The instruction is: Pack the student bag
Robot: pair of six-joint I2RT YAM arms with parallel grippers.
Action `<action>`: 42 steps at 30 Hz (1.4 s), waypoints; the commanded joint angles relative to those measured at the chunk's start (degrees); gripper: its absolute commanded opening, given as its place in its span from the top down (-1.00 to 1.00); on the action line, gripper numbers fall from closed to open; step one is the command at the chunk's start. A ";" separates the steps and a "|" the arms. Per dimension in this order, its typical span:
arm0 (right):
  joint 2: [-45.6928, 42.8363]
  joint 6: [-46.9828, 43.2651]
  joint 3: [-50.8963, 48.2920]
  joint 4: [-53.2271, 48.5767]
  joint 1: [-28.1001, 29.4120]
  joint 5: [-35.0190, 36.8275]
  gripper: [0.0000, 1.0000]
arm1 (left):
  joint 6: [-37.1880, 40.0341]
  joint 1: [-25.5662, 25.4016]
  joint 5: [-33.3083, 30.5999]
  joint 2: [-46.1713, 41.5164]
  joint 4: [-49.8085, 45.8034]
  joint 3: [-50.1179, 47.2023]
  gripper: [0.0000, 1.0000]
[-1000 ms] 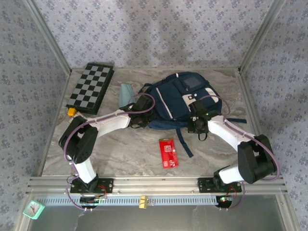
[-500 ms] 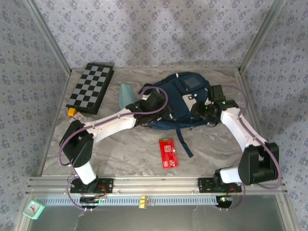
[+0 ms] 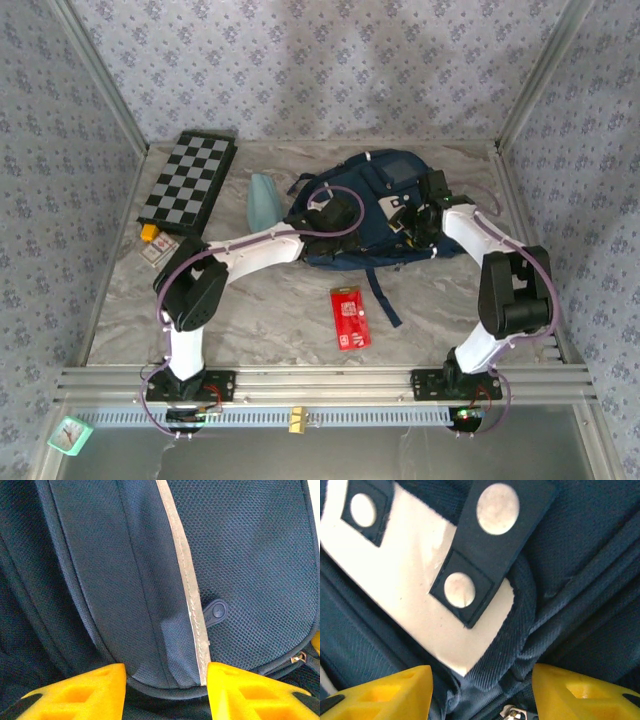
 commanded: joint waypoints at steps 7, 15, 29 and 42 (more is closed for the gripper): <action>4.35 3.80 2.00 4.99 -0.29 5.74 0.11 | -0.79 -0.48 -0.95 0.26 1.12 -5.76 0.10; 0.47 4.90 -0.83 8.85 -0.68 5.11 0.97 | 0.09 -1.85 -1.73 -1.04 -0.92 -5.91 0.12; -16.56 15.46 -8.25 19.43 -4.59 -7.17 1.00 | 2.65 -2.59 -2.67 0.79 0.66 -3.45 0.06; -24.83 25.47 -16.29 27.73 -5.94 -7.70 1.00 | 19.76 -0.09 -6.54 -3.33 -0.60 4.48 -0.40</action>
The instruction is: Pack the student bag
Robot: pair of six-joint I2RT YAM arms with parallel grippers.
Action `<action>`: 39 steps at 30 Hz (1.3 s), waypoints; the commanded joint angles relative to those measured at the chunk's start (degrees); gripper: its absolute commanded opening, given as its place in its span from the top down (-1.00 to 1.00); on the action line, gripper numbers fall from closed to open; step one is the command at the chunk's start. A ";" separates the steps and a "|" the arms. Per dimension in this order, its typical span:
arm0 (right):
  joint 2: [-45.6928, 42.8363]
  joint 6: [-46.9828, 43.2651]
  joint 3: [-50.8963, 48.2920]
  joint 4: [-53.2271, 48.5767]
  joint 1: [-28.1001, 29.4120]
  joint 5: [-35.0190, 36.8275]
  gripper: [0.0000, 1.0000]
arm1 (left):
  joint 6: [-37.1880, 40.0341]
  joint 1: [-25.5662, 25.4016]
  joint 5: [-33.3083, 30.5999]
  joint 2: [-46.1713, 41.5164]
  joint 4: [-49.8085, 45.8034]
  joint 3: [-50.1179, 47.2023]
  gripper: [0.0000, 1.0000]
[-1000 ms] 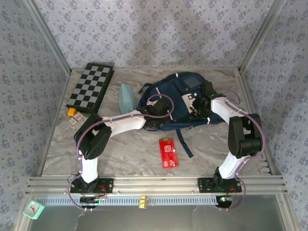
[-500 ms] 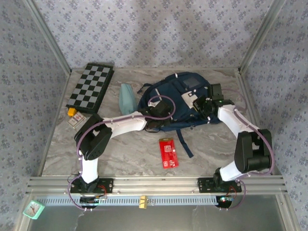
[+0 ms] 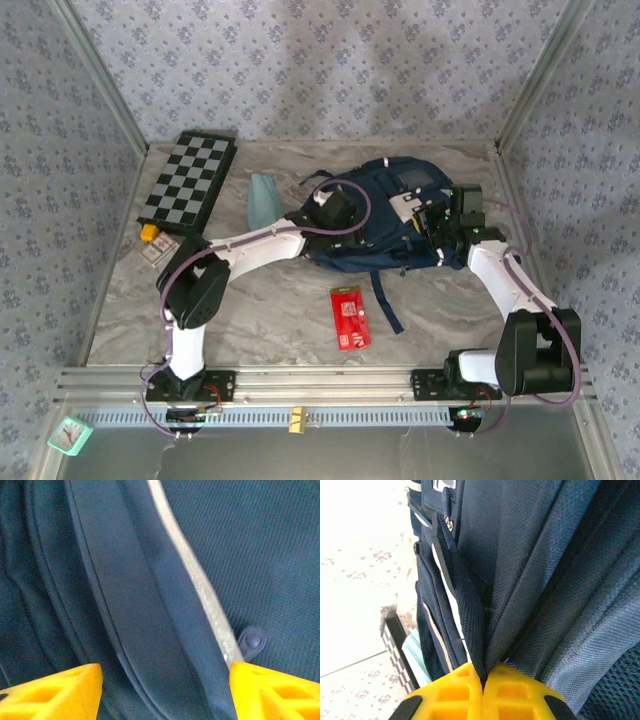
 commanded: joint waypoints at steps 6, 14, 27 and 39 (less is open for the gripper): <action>-6.86 6.93 -2.47 9.42 0.22 -0.57 1.00 | 6.56 -7.90 -2.66 -8.70 1.73 -0.17 -0.43; -6.74 10.00 -3.41 9.72 0.24 -4.30 1.00 | 5.97 -15.60 -2.36 -6.48 13.50 -3.50 -0.39; -8.98 10.71 -4.14 8.53 0.83 -3.76 1.00 | 5.15 -16.75 -8.01 4.11 17.06 1.22 -0.32; -9.51 14.01 -6.42 10.75 1.83 -3.96 1.00 | -2.51 -16.27 -24.38 11.91 9.71 12.22 -0.28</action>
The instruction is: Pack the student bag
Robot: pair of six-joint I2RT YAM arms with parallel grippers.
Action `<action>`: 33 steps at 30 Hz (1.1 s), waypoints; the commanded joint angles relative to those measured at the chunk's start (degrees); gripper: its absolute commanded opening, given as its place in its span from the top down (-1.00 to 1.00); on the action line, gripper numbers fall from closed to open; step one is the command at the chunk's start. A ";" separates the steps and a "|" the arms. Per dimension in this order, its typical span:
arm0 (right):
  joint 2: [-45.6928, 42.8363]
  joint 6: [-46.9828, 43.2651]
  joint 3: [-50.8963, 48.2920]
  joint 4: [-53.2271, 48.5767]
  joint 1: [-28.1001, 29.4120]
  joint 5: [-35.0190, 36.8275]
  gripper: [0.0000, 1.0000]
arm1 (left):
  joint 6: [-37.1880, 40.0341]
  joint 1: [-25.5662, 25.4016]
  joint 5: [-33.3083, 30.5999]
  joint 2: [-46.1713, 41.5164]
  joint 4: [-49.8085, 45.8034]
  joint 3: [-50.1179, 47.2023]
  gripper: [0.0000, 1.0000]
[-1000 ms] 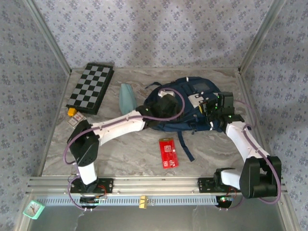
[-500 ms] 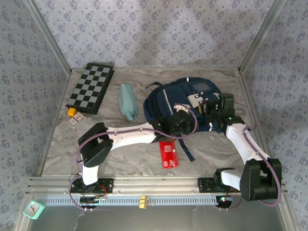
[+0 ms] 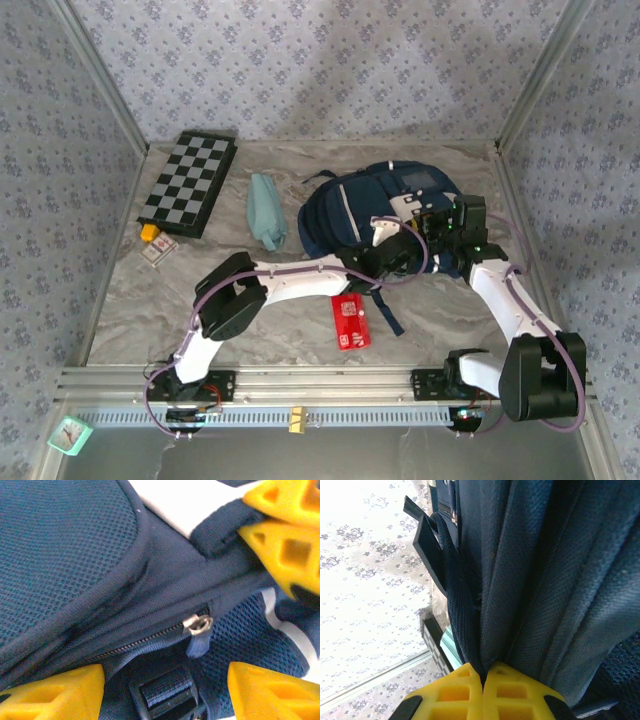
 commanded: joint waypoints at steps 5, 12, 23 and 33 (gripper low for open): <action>-2.17 1.35 0.07 4.57 -0.05 -3.72 1.00 | -2.36 1.96 -9.67 1.61 -2.90 4.98 0.08; 0.57 -1.41 2.07 3.76 -0.80 -5.65 1.00 | -0.07 3.73 -2.54 -5.12 -1.21 -1.81 0.47; 2.96 -2.14 3.45 3.88 -0.74 -6.29 1.00 | 6.79 1.64 5.69 -6.43 2.85 -3.67 0.19; 4.10 -1.94 3.91 3.79 -0.48 -6.49 1.00 | -1.04 2.57 4.65 -0.96 -6.34 3.68 0.19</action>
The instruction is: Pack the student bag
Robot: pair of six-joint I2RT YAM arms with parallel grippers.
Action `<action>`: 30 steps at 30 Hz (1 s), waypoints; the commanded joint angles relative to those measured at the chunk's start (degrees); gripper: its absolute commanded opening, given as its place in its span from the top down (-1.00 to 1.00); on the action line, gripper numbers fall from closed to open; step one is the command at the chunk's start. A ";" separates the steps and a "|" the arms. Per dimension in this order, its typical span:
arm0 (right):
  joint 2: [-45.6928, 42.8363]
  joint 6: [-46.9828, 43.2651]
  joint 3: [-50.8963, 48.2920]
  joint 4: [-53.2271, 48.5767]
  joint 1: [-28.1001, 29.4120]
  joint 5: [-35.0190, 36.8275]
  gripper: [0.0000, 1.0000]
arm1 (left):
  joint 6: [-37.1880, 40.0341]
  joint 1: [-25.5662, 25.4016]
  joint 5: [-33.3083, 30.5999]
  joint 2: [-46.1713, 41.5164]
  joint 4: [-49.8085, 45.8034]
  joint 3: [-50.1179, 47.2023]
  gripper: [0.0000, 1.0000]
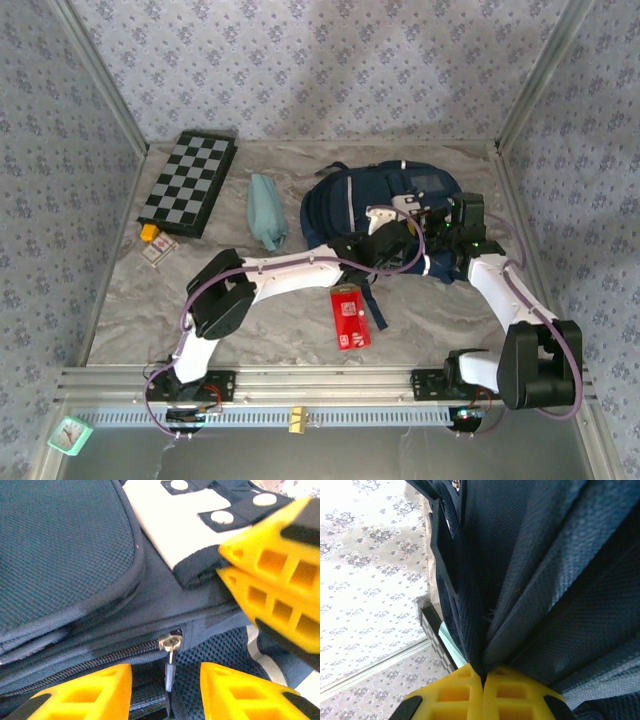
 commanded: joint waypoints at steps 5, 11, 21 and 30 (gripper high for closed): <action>1.56 -0.41 3.23 2.98 0.53 -2.59 1.00 | -1.65 0.59 1.28 4.99 -4.66 7.06 0.23; 2.18 -0.43 3.20 3.07 0.15 -2.52 1.00 | -4.74 -0.07 -0.41 4.85 -4.76 5.31 0.24; 2.36 -0.41 3.21 3.18 0.19 -2.64 1.00 | -7.43 0.24 -0.91 8.30 -10.31 10.44 0.30; 2.33 -0.98 2.57 3.11 0.40 -2.67 1.00 | -3.81 1.30 0.29 11.53 -8.38 14.76 0.53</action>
